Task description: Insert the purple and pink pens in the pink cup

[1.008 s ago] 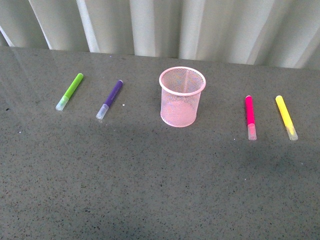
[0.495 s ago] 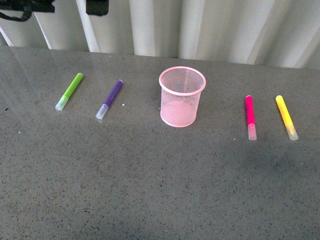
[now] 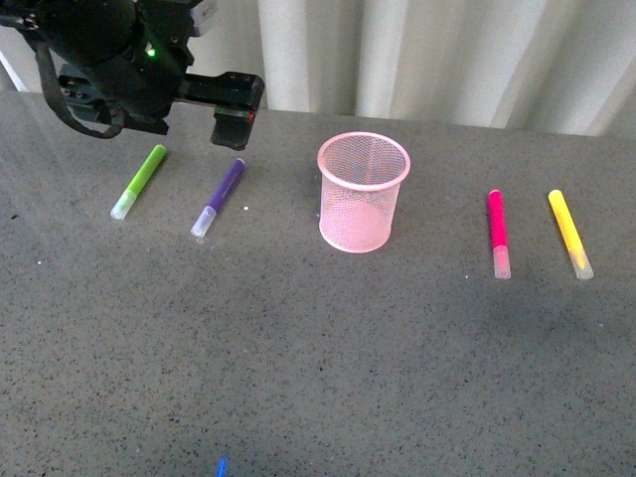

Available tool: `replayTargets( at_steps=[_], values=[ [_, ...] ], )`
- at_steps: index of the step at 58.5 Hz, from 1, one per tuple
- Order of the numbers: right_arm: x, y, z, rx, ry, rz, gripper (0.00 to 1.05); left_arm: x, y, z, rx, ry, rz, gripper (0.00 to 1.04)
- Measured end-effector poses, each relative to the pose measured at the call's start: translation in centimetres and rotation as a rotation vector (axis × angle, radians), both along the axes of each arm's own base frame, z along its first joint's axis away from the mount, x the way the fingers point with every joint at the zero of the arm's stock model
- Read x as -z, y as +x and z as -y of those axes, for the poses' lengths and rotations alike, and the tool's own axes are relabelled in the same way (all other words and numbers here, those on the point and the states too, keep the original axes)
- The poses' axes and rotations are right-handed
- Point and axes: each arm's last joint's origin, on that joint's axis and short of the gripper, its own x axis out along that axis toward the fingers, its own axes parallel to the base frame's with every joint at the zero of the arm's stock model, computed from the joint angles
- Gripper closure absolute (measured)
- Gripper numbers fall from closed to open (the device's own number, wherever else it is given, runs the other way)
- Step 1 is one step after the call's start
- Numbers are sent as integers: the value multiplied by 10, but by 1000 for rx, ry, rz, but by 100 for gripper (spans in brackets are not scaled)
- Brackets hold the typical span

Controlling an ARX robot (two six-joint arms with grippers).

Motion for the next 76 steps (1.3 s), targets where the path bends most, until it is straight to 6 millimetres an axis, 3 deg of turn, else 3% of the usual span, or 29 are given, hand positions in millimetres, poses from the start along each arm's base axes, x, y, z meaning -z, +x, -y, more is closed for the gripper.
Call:
replayTargets(
  at_steps=[31,65,76],
  values=[
    [0,0,0,0,0,0,7,34,44,10,82,88,-60,7],
    [0,0,0,0,0,0,7,75,68,0,86,111,-100,7],
    [0,0,0,0,0,0,7,78,77,4,91,104,-91,7]
  ],
)
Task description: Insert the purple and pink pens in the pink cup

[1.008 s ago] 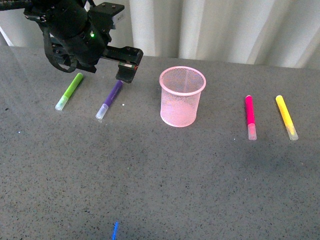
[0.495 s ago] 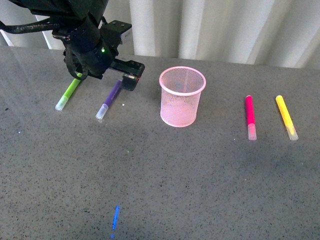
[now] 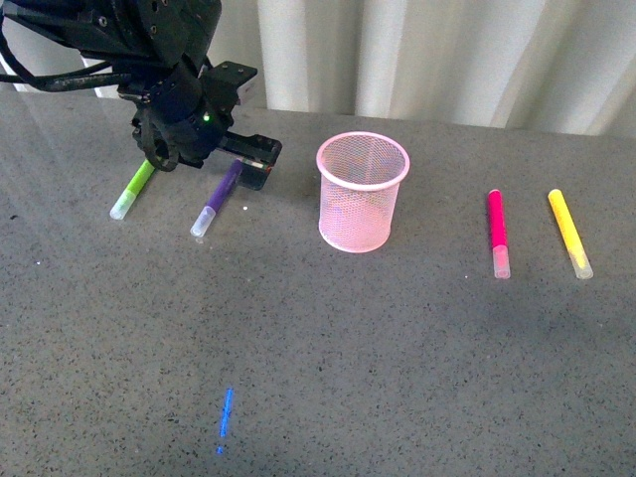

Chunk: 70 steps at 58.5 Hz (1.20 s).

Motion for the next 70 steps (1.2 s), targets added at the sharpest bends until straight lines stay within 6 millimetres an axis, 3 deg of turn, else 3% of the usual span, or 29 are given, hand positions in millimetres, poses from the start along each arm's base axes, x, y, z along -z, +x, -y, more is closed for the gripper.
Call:
replayTargets(
  at_steps=[8,26,34,58,63,70],
  values=[
    [0,0,0,0,0,0,7,3,4,2,0,-1,-3,9],
    [0,0,0,0,0,0,7,6,4,5,-5,-7,-8,74],
    [0,0,0,0,0,0,7,7,4,5,-16,-1,1,91],
    [0,0,0,0,0,0,7,5,-2,1,-86,-61,79,92],
    [0,0,0,0,0,0,7,-1,-5,-3,-115,-98,132,92],
    [0,0,0,0,0,0,7,-28,-13,-12,-167,-170,249,92]
  ],
)
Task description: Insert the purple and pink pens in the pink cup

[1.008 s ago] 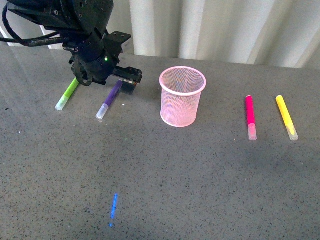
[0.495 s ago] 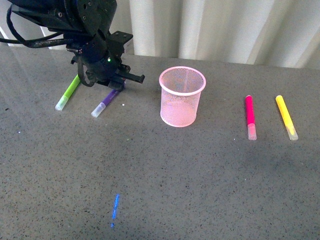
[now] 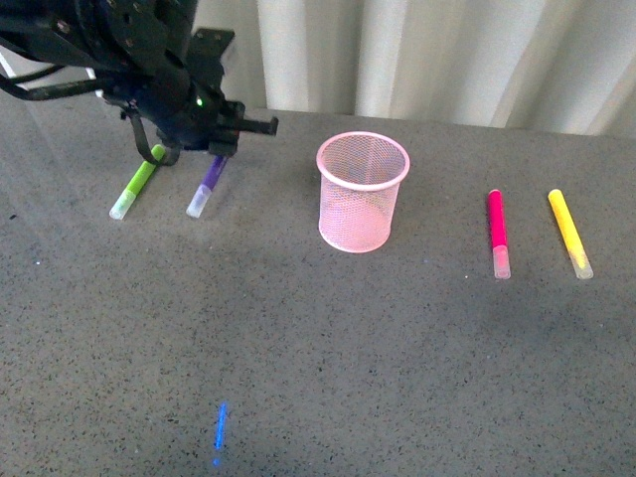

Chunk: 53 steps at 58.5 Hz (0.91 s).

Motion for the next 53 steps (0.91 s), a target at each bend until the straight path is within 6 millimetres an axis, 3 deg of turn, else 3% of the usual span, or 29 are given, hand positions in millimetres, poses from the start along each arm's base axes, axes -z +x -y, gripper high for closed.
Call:
replayTargets(
  at_steps=[14,21,25,34,42,53],
  values=[
    [0,0,0,0,0,0,7,-80,-30,-18,-87,-132,339,92],
    [0,0,0,0,0,0,7,-105,-54,-22,-131,-220,505,92],
    [0,0,0,0,0,0,7,-107,-68,-20,-162,-263,594,92],
    [0,0,0,0,0,0,7,-88,-96,3,-161,-371,678,92],
    [0,0,0,0,0,0,7,-88,-103,31,-127,-485,767,92],
    [0,0,0,0,0,0,7,-64,-102,65,-125,-559,757,92]
  ],
)
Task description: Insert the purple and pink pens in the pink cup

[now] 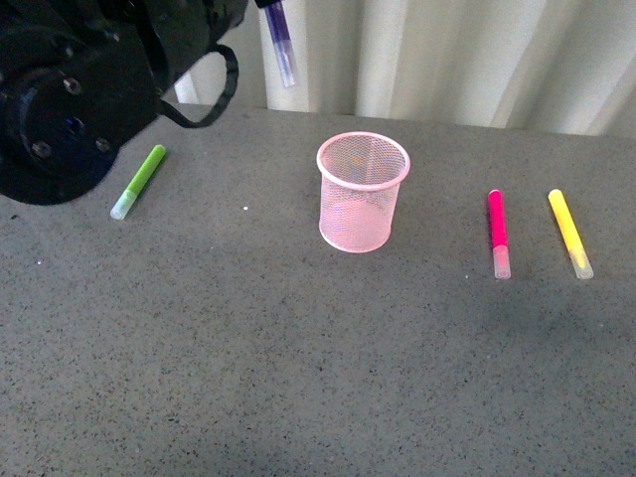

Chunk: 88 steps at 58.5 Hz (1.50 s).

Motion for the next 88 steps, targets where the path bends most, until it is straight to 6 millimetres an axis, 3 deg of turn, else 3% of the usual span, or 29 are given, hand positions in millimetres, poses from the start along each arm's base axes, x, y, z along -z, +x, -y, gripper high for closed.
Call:
replayTargets(
  at_steps=[17,31,46,70,88],
  values=[
    [0,0,0,0,0,0,7,31,-1,24,47,-50,-19,92],
    [0,0,0,0,0,0,7,43,4,22,32,-89,-22,92],
    [0,0,0,0,0,0,7,55,-7,21,-7,-146,-67,92],
    [0,0,0,0,0,0,7,65,-23,50,46,-162,-101,92],
    [0,0,0,0,0,0,7,64,-21,47,54,-154,-97,39]
  ],
)
